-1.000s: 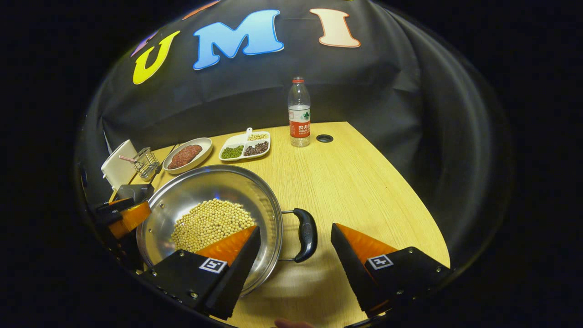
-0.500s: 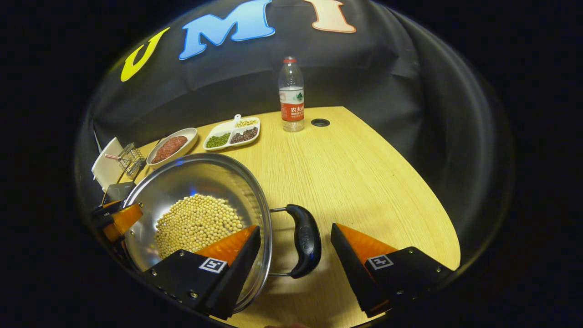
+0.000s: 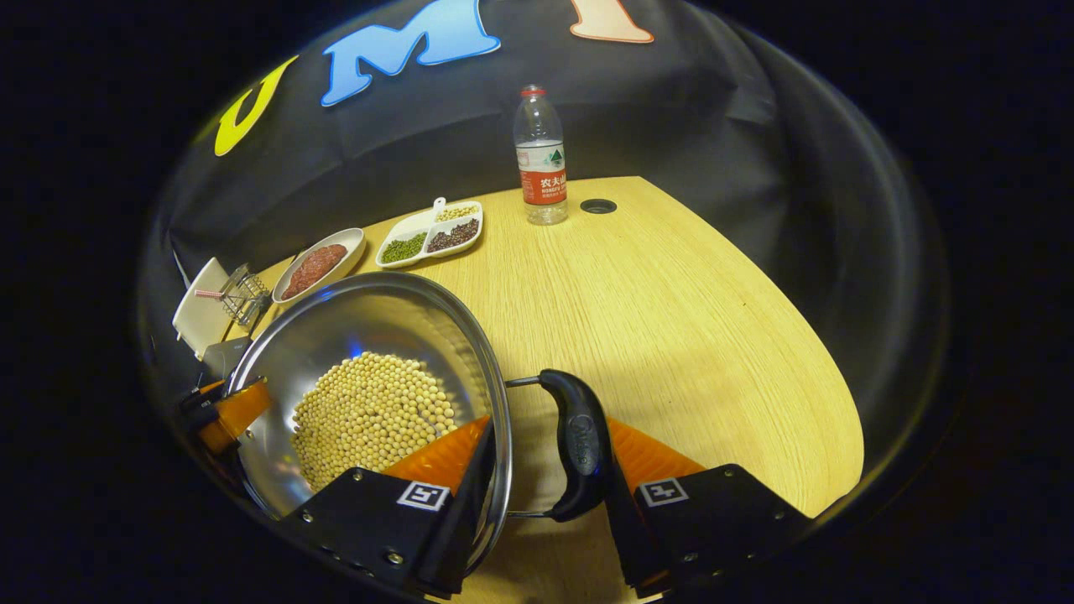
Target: First push the handle of the pot to place it horizontally, then grasp the pot with both hands and set it on the induction cooktop.
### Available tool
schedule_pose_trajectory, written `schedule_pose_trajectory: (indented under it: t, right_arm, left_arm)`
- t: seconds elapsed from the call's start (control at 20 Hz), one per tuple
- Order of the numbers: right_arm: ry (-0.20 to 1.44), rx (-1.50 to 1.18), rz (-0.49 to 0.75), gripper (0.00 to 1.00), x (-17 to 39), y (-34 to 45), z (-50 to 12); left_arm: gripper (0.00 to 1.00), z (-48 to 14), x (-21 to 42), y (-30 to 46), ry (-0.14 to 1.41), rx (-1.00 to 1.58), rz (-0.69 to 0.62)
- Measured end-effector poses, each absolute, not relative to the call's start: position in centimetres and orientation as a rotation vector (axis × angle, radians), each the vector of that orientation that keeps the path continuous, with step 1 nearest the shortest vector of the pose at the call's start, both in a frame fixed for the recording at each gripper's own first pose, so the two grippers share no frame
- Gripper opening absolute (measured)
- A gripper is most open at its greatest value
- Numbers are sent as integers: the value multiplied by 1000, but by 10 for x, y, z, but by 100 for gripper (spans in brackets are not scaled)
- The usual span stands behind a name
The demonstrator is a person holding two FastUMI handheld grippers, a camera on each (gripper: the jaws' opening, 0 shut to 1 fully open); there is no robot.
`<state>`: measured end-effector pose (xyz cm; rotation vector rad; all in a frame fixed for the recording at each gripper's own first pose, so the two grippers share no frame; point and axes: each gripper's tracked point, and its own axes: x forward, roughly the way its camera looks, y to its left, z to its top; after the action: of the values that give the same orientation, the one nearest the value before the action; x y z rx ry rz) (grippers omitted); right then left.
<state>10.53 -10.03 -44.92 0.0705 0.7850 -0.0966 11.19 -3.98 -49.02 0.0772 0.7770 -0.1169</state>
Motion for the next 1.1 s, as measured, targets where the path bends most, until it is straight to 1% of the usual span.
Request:
schedule_pose_trajectory:
  t: [0.1, 0.15, 0.2, 0.25, 0.3, 0.4, 0.45, 0.65, 0.7, 0.75, 0.8, 0.95, 1.05, 1.1]
  right_arm:
    - [790, 74, -101, 68, 105, -99, -449]
    - [798, 83, -107, 68, 104, -98, -450]
    - [796, 100, -105, 68, 105, -97, -450]
    - [806, 104, -109, 59, 102, -98, -451]
    - [805, 104, -109, 63, 102, -98, -451]
    - [800, 97, -111, 63, 101, -98, -450]
    - [796, 99, -112, 63, 100, -97, -448]
    - [777, 103, -108, 63, 99, -98, -437]
    - [772, 101, -107, 64, 100, -98, -432]
    - [767, 99, -106, 63, 99, -96, -425]
    - [759, 96, -104, 63, 100, -94, -417]
    - [744, 88, -101, 63, 95, -88, -398]
    - [740, 84, -97, 63, 90, -80, -385]
    - [739, 81, -96, 63, 88, -77, -380]
  left_arm:
    - [69, -489, 110, -39, 781, 76, -113]
    - [66, -488, 111, -40, 780, 76, -114]
    - [68, -488, 110, -38, 779, 87, -112]
    - [68, -489, 110, -38, 780, 82, -114]
    - [68, -489, 109, -40, 784, 82, -115]
    - [70, -489, 108, -40, 788, 79, -117]
    - [66, -488, 108, -40, 786, 79, -117]
    - [66, -472, 108, -39, 755, 81, -115]
    - [69, -467, 109, -39, 749, 78, -114]
    - [69, -460, 110, -39, 743, 74, -115]
    - [66, -454, 111, -38, 733, 71, -115]
    - [66, -433, 111, -33, 722, 64, -114]
    - [66, -420, 109, -26, 715, 60, -115]
    - [69, -414, 106, -22, 716, 56, -114]
